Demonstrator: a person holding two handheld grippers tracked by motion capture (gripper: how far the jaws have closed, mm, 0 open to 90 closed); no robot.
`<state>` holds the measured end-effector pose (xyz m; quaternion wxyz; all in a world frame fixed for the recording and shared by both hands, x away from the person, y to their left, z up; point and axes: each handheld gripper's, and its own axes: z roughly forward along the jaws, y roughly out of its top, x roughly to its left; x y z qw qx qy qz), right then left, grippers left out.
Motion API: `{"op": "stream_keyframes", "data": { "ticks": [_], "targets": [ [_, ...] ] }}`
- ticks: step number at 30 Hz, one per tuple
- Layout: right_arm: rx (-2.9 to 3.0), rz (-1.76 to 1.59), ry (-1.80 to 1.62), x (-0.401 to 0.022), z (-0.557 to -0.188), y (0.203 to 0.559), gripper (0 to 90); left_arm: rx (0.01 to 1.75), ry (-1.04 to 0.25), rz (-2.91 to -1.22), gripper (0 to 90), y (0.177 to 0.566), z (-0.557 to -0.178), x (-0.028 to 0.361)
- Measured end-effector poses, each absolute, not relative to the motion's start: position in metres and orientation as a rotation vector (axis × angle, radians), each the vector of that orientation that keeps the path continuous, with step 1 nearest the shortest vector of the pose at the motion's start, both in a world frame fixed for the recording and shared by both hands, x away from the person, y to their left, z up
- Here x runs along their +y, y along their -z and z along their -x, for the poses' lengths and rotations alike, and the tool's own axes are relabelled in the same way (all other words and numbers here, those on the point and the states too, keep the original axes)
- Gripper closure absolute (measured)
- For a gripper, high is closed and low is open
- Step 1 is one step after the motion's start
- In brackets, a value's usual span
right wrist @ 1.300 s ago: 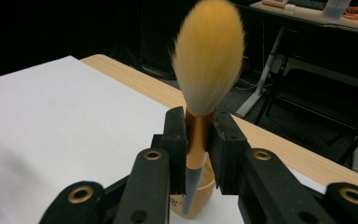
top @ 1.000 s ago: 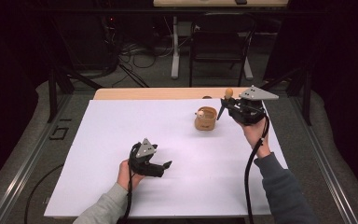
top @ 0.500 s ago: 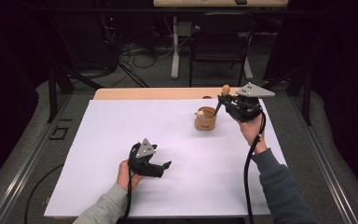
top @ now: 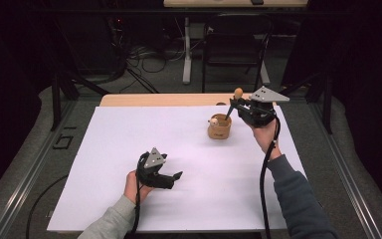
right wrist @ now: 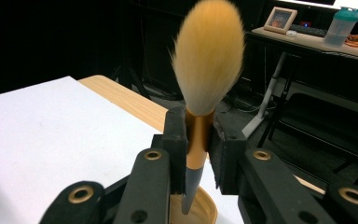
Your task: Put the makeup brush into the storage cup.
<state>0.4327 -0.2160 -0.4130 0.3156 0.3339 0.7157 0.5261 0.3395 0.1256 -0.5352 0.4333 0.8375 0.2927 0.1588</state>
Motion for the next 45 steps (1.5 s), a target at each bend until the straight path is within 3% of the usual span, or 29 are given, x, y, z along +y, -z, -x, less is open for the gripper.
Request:
{"op": "stream_keyframes", "data": {
  "ticks": [45],
  "targets": [
    [1.958, -0.865, -1.318, -0.206, -0.453, 0.437, 78.2, 0.728, -0.397, -2.09, 15.0, 0.536, -0.339, 0.128]
  ]
}}
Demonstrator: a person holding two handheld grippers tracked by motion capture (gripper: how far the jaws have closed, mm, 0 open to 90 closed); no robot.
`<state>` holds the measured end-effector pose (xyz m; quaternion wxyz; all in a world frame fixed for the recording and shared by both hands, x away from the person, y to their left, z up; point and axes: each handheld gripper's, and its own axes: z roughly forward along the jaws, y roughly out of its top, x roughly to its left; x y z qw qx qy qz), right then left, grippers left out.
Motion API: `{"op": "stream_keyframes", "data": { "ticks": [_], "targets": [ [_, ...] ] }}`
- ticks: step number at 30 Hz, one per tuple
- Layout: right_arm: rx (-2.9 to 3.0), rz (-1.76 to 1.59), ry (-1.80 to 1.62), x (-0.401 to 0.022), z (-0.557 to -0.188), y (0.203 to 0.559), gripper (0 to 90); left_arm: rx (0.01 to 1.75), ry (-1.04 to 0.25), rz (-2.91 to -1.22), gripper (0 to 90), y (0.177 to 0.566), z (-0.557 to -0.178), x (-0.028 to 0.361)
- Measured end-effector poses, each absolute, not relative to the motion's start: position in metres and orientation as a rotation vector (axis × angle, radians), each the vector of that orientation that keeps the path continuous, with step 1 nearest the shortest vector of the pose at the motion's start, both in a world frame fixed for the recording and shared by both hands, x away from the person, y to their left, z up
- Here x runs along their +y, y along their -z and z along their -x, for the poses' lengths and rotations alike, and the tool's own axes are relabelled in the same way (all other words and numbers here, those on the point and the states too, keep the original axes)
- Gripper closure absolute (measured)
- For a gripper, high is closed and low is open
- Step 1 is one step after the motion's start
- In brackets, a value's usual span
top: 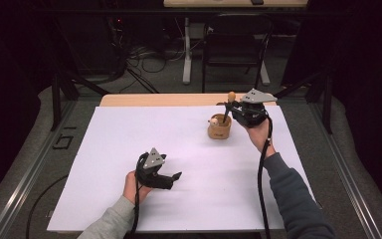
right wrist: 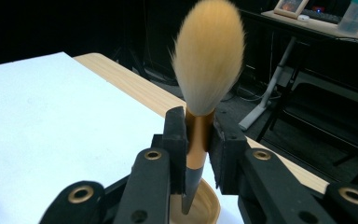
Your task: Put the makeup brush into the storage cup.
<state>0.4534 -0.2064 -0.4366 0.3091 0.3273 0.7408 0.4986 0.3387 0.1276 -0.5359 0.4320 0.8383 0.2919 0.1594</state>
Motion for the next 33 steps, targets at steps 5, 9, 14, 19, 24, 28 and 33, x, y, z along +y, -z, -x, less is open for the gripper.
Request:
{"op": "stream_keyframes", "data": {
  "ticks": [5, 9, 14, 19, 24, 28, 33],
  "targets": [
    [1.971, -0.856, -1.288, -0.2039, -0.4547, 0.4406, 78.2, 0.728, -0.398, -2.09, 15.0, 0.5358, -0.3388, 0.1279],
    [1.974, -0.855, -1.28, -0.2026, -0.4549, 0.4419, 78.1, 0.727, -0.398, -2.09, 15.0, 0.5358, -0.3389, 0.128],
    [1.976, -0.856, -1.27, -0.2025, -0.4552, 0.4425, 78.1, 0.728, -0.399, -2.091, 15.0, 0.5359, -0.3389, 0.1279],
    [1.987, -0.85, -1.252, -0.2006, -0.4558, 0.445, 78.1, 0.727, -0.397, -2.091, 15.0, 0.5361, -0.3391, 0.1277],
    [2.07, -0.882, -1.203, -0.1971, -0.4579, 0.4458, 34.2, 0.727, -0.393, -2.084, 14.9, 0.5354, -0.3389, 0.1287],
    [2.135, -0.883, -1.236, -0.2002, -0.4555, 0.4445, 14.0, 0.728, -0.4, -2.08, 14.8, 0.5344, -0.339, 0.1298],
    [2.187, -0.864, -1.255, -0.2023, -0.4483, 0.4423, 3.4, 0.73, -0.408, -2.071, 14.6, 0.5321, -0.3389, 0.1318]
  ]
}}
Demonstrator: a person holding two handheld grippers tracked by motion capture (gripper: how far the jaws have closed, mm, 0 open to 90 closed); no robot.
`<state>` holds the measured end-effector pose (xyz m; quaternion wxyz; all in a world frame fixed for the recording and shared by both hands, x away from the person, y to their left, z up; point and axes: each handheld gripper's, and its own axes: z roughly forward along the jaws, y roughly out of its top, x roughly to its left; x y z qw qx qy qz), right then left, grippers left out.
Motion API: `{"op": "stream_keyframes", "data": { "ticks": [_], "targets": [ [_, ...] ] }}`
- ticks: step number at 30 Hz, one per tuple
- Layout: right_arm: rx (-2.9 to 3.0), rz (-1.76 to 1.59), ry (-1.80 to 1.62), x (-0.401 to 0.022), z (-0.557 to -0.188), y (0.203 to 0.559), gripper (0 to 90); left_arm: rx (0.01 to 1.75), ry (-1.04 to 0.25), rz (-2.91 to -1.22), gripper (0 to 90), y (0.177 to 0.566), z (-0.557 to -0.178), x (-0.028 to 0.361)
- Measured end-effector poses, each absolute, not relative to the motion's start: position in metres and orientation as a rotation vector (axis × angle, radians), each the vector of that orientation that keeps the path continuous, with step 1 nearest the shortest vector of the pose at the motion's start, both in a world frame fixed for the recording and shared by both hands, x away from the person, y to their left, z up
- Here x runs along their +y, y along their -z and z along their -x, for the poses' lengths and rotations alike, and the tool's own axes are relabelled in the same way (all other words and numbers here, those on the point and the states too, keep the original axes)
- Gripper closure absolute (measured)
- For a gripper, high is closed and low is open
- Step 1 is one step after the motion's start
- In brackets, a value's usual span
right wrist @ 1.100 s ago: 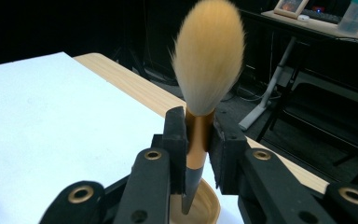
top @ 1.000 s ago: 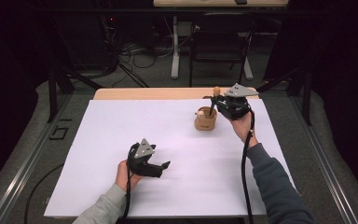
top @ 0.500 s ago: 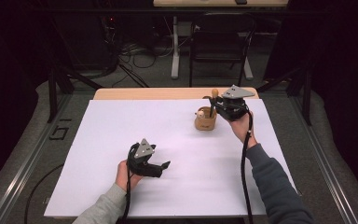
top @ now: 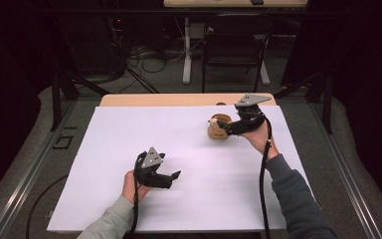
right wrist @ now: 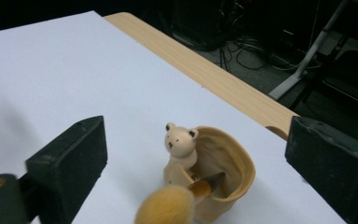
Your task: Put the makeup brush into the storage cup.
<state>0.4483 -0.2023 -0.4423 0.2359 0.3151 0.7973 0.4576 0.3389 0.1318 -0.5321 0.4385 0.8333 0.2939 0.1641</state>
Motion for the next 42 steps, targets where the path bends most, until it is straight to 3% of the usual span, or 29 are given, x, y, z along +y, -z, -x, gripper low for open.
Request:
{"op": "stream_keyframes", "data": {
  "ticks": [3, 42],
  "targets": [
    [2.204, -0.841, -1.26, -0.203, -0.441, 0.442, 0.0, 0.732, -0.416, -2.063, 14.3, 0.53, -0.338, 0.133],
    [2.153, -0.792, -1.336, -0.224, -0.359, 0.454, 0.0, 0.791, -0.485, -2.016, 4.3, 0.516, -0.334, 0.168]
  ]
}}
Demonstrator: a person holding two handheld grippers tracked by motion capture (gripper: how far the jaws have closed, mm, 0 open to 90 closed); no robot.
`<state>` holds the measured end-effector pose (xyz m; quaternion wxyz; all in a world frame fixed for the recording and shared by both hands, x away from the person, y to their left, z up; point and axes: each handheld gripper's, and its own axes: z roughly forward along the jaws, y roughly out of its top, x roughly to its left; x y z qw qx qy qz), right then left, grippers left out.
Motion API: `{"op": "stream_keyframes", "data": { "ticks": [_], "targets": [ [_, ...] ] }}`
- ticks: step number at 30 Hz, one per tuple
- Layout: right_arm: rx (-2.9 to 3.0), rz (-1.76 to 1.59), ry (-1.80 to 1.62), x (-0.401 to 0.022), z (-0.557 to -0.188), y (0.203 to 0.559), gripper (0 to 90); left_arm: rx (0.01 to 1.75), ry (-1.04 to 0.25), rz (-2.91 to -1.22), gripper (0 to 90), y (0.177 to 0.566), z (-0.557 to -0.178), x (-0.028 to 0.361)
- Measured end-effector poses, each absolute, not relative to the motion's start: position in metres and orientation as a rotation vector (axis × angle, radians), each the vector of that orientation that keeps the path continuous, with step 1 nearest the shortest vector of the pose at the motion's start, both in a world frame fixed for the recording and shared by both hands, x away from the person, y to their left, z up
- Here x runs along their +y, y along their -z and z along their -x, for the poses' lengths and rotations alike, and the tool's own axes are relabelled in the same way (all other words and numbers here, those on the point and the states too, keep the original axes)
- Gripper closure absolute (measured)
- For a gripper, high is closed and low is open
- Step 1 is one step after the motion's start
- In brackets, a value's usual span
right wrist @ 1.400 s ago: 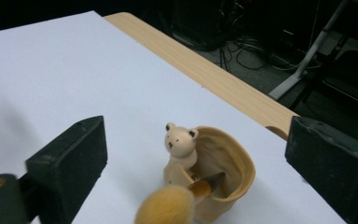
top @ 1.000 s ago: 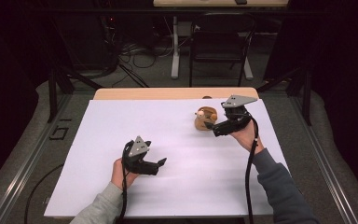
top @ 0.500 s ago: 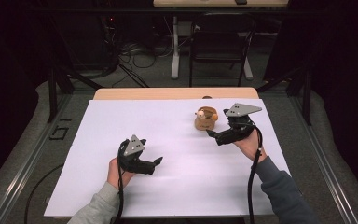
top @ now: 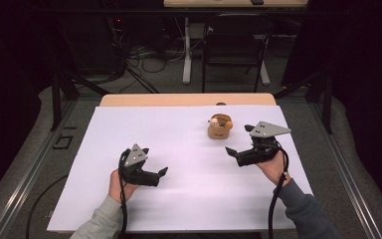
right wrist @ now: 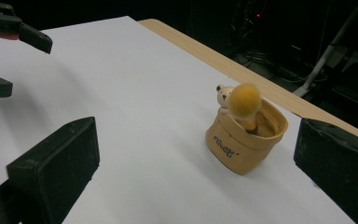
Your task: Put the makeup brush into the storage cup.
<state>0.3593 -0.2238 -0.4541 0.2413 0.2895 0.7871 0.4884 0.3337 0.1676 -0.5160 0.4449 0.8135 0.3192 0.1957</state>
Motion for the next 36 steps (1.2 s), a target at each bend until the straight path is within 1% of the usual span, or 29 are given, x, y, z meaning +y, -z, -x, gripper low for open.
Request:
{"op": "stream_keyframes", "data": {
  "ticks": [9, 11, 26, 36],
  "targets": [
    [2.103, -0.769, -1.358, -0.231, -0.335, 0.46, 0.0, 0.81, -0.507, -1.981, 2.5, 0.516, -0.326, 0.179],
    [2.084, -0.765, -1.362, -0.233, -0.331, 0.461, 0.0, 0.801, -0.499, -1.962, 0.0, 0.516, -0.325, 0.18],
    [1.991, -0.762, -1.411, -0.25, -0.299, 0.473, 0.0, 0.796, -0.523, -1.907, 0.0, 0.52, -0.312, 0.192],
    [1.941, -0.807, -1.402, -0.258, -0.281, 0.483, 0.0, 0.835, -0.583, -1.862, 0.0, 0.525, -0.302, 0.201]
  ]
}}
